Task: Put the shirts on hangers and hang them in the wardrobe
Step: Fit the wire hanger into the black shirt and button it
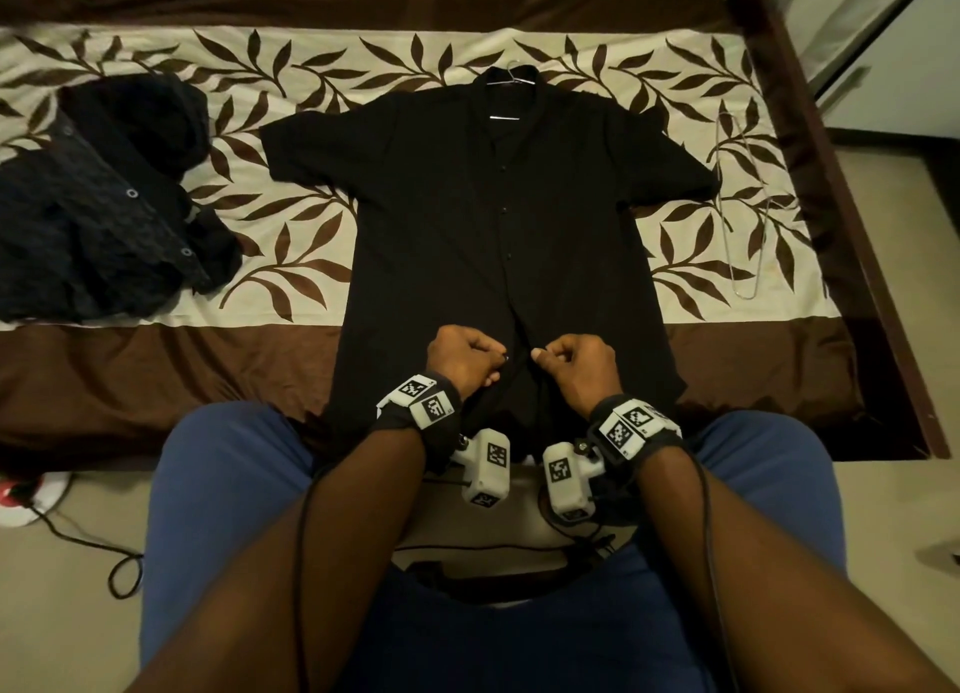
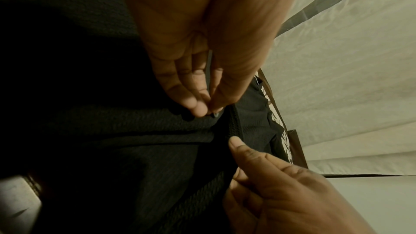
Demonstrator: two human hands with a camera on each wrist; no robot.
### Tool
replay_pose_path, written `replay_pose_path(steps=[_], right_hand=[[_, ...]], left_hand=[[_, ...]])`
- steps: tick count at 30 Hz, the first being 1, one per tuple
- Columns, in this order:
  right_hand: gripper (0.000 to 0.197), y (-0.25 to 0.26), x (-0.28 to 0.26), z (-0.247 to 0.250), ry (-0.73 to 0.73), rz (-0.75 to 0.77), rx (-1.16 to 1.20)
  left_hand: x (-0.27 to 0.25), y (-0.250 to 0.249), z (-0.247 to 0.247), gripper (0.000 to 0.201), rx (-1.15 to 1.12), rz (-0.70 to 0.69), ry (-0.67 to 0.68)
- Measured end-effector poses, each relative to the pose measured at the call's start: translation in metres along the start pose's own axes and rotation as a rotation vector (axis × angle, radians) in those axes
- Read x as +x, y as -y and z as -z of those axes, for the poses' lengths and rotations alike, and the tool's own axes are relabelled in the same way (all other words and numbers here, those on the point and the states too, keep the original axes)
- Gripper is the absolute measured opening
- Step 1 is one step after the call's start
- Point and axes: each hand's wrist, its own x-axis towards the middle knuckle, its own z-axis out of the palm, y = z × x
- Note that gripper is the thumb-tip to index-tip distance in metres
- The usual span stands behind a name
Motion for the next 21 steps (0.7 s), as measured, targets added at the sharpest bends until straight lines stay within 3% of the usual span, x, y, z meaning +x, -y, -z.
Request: replay_pose_path(steps=[5, 8, 16, 21], right_hand=[[0.011, -0.0017, -0.0002, 0.0007, 0.061, -0.036, -0.02], [0.009, -0.0021, 0.0011, 0.0022, 0.027, -0.05, -0.019], [0.02, -0.0059, 0.0019, 0.0029, 0.099, -0.053, 0.043], [0.017, 0.0027, -0.0001, 0.0041, 0.022, -0.011, 0.008]], left_hand=[[0.001, 0.0009, -0.0012, 0.016, -0.004, 0.001, -0.002], [0.0016, 0.0012, -0.0013, 0.017, -0.008, -0.003, -0.005], [0.0015, 0.0008, 0.0001, 0.017, -0.011, 0.014, 0.015], [0.0029, 0.0032, -0.0011, 0.016, -0.006, 0.006, 0.023]])
